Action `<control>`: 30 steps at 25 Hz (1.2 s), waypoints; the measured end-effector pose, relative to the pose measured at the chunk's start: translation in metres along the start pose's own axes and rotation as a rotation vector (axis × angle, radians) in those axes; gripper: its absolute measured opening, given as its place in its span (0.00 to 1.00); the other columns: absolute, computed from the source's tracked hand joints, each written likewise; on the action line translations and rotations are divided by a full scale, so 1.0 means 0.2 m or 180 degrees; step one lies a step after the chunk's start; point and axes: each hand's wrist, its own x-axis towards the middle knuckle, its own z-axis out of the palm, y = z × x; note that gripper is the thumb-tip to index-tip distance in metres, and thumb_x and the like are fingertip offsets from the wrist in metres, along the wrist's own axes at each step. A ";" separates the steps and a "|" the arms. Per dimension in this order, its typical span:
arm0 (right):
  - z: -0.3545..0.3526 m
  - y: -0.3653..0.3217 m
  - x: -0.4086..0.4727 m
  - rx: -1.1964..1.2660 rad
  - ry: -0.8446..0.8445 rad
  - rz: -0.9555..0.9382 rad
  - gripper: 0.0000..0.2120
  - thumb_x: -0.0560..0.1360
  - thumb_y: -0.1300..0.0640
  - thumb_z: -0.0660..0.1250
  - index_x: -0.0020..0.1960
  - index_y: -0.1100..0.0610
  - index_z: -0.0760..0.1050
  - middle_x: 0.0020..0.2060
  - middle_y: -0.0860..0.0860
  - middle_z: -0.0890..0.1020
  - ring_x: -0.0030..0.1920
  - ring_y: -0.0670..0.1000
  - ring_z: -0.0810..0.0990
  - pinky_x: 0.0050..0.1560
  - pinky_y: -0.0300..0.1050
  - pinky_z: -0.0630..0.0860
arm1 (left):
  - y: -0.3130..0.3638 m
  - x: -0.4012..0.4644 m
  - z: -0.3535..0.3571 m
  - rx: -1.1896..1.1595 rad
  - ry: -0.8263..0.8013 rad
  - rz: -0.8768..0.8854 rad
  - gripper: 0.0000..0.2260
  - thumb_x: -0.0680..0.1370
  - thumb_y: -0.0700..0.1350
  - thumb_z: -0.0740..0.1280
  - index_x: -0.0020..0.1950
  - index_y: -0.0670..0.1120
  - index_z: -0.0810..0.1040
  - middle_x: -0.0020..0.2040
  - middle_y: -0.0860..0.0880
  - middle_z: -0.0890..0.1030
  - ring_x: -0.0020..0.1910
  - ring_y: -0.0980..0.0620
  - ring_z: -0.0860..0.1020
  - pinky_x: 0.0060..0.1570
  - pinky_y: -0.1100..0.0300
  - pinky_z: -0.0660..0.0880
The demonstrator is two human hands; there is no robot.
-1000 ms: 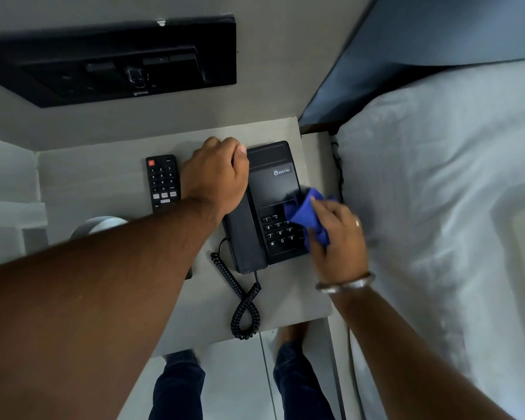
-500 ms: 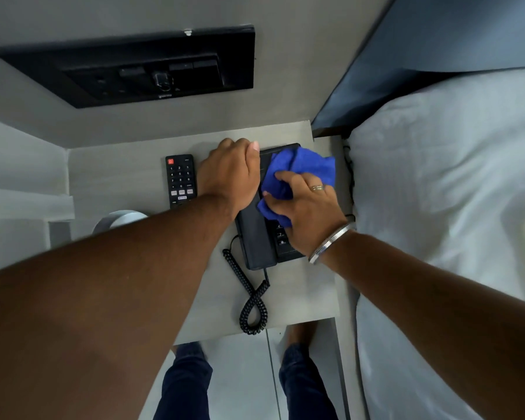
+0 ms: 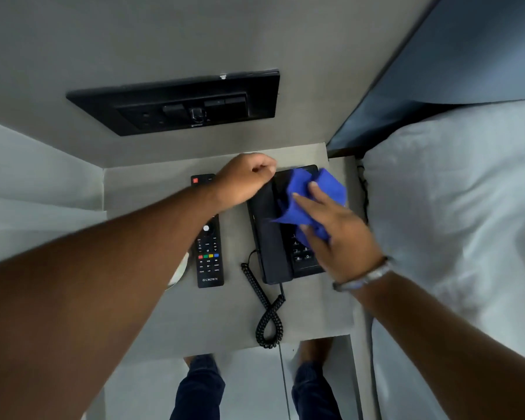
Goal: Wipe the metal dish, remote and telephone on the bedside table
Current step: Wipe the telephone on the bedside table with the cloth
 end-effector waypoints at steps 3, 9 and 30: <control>0.20 -0.14 0.17 -0.0530 -0.0615 -0.0118 0.23 0.78 0.56 0.59 0.72 0.55 0.60 0.73 0.54 0.62 0.73 0.56 0.59 0.69 0.50 0.62 | -0.01 0.06 -0.11 0.0146 -0.0663 0.0063 0.11 0.82 0.39 0.62 0.61 0.41 0.80 0.58 0.44 0.83 0.52 0.54 0.79 0.56 0.62 0.74; 0.25 -0.01 -0.28 -0.0999 -0.1327 -0.0903 0.30 0.67 0.59 0.72 0.67 0.56 0.69 0.69 0.52 0.70 0.69 0.58 0.66 0.64 0.55 0.70 | -0.02 0.05 -0.17 0.0641 -0.1014 0.0365 0.17 0.81 0.51 0.66 0.67 0.44 0.77 0.66 0.47 0.79 0.64 0.55 0.75 0.67 0.61 0.67; -1.44 0.10 -1.25 -0.1974 0.1544 -0.0151 0.08 0.72 0.63 0.66 0.49 0.58 0.82 0.41 0.58 0.83 0.40 0.59 0.80 0.43 0.53 0.73 | 1.67 -0.47 0.88 -0.0769 -0.3501 -0.0453 0.13 0.76 0.51 0.72 0.59 0.47 0.80 0.49 0.50 0.85 0.44 0.55 0.83 0.38 0.60 0.80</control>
